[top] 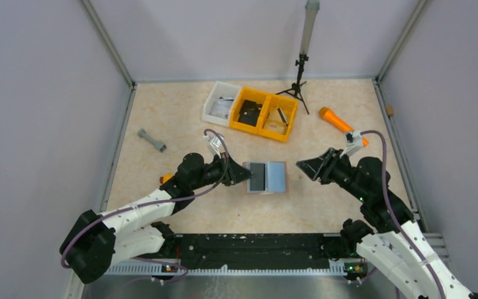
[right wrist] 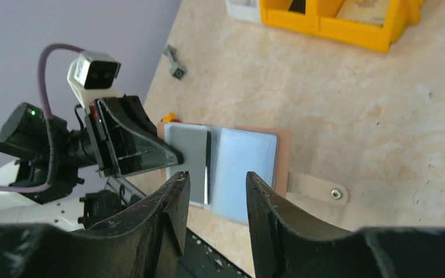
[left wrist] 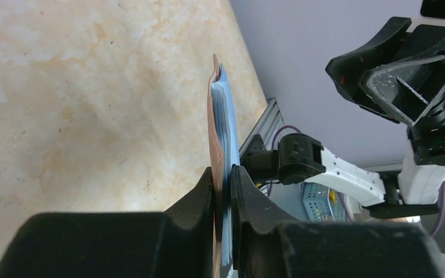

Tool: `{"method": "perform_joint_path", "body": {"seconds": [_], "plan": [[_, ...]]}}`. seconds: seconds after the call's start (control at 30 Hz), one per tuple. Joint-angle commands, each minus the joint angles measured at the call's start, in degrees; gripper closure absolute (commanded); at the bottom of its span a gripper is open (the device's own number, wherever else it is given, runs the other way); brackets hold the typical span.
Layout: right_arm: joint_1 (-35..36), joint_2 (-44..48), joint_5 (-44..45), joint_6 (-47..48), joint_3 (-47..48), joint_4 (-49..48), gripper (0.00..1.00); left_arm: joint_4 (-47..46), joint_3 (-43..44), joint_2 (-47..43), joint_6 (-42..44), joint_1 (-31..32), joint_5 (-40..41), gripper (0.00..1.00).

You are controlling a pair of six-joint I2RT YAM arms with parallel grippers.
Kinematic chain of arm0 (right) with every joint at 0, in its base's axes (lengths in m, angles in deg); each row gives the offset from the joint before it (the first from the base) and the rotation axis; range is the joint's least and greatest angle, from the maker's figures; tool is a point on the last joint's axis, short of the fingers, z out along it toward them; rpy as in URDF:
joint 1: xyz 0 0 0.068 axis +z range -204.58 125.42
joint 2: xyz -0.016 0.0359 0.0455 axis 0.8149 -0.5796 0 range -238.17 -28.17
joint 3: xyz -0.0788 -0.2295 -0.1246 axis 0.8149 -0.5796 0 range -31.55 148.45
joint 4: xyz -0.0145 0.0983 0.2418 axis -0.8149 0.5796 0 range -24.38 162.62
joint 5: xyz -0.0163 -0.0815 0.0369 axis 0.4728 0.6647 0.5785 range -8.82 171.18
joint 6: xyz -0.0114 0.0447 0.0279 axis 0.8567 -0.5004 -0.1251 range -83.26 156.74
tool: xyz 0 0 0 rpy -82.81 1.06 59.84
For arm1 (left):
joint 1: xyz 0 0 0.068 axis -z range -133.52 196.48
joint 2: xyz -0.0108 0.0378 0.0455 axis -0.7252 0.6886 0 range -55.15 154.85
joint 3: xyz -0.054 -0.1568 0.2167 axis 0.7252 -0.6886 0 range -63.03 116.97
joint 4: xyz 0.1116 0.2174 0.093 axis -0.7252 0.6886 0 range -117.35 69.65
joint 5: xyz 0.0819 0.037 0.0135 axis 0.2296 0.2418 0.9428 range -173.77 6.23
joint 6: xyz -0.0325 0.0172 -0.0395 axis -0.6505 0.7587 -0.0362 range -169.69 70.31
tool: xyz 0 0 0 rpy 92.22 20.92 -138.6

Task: Take the credit cards out of the card holder
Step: Remove the credit card from the card holder.

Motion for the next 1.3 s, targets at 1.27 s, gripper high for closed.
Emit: {"method": "perform_joint_path", "body": {"seconds": [1.27], "plan": [[13.5,-17.6,-13.2,-6.9,-10.9,-31.9,0.59,-32.8,-1.5,8.6,-14.3,-0.1,-13.9,0.97]]}}
